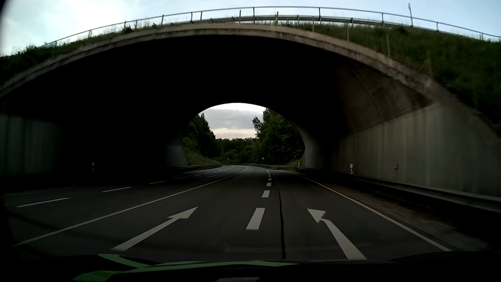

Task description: Follow the waypoints while adhering to traffic rules and regulations

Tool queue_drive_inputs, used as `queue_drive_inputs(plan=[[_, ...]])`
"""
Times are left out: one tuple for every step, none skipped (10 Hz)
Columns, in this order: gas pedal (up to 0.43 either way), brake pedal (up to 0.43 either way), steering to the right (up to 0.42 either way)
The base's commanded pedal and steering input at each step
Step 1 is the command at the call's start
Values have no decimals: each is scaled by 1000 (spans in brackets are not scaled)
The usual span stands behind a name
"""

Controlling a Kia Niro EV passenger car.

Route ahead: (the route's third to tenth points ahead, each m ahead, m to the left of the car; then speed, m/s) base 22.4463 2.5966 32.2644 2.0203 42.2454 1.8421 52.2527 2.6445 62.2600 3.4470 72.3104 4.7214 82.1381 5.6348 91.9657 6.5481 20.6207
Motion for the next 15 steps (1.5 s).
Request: queue_drive_inputs(plan=[[461, 0, -16], [461, 0, -16], [449, 0, -15], [421, 0, -15], [409, 0, -14], [390, 0, -13], [370, 0, -12], [358, 0, -8], [331, 0, -6], [311, 0, -6], [287, 0, -6], [248, 0, -6], [248, 0, -5], [248, 0, -5], [248, 0, -4]])
